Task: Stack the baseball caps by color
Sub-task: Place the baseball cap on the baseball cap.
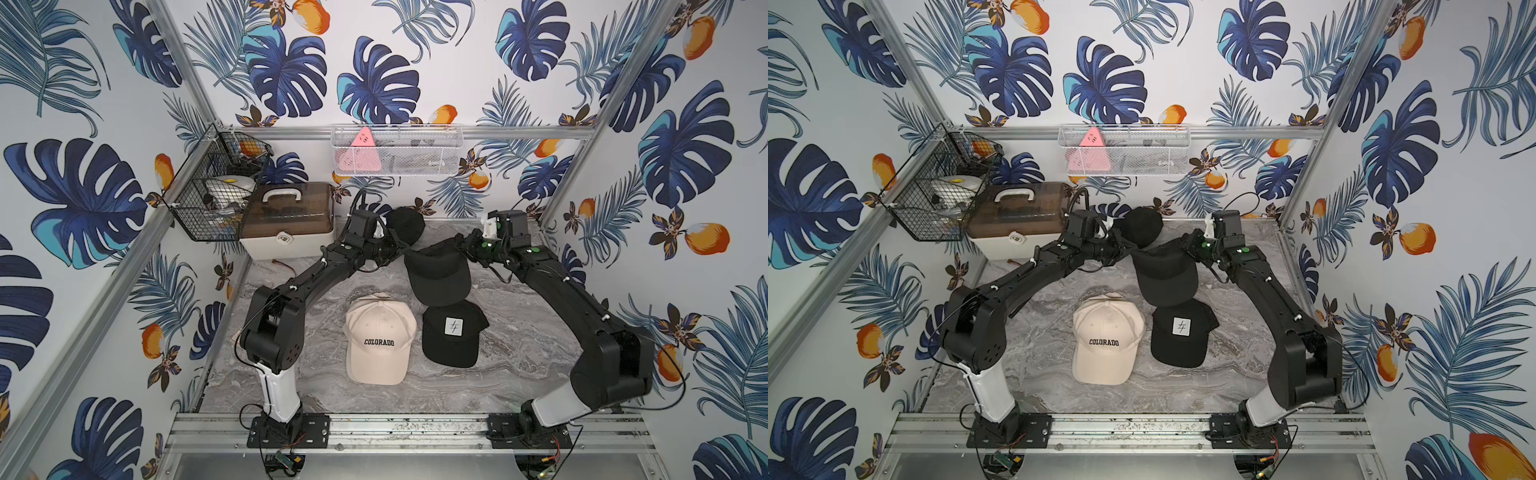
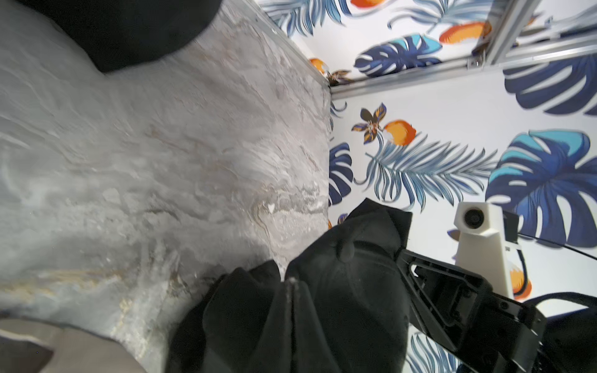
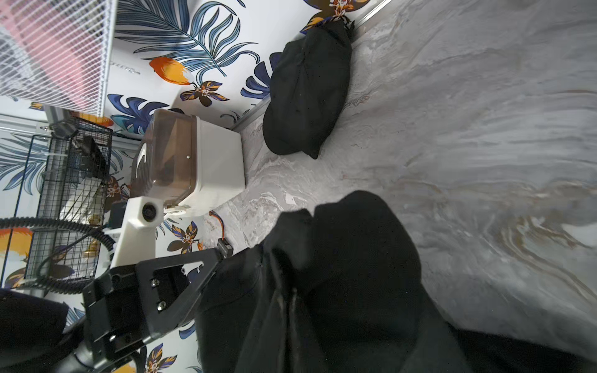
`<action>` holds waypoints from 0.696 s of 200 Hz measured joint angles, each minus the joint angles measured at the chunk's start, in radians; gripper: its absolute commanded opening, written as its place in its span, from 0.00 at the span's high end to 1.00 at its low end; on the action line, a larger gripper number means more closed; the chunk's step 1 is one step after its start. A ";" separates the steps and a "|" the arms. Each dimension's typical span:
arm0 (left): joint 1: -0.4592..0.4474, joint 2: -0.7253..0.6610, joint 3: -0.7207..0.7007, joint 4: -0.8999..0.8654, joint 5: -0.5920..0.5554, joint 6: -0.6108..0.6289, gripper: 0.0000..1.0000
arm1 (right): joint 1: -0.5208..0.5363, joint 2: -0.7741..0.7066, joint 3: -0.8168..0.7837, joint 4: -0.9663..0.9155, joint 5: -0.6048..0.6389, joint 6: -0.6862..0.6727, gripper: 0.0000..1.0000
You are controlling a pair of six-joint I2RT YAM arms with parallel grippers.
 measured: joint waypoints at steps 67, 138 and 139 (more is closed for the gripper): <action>-0.229 -0.141 -0.186 -0.036 -0.080 0.031 1.00 | -0.005 -0.462 -0.335 -0.122 0.123 0.009 1.00; -0.256 0.001 -0.158 -0.036 -0.097 0.146 1.00 | -0.005 -0.519 -0.569 -0.089 0.163 0.135 1.00; -0.256 0.004 -0.158 -0.035 -0.095 0.147 1.00 | -0.005 -0.518 -0.570 -0.087 0.165 0.135 1.00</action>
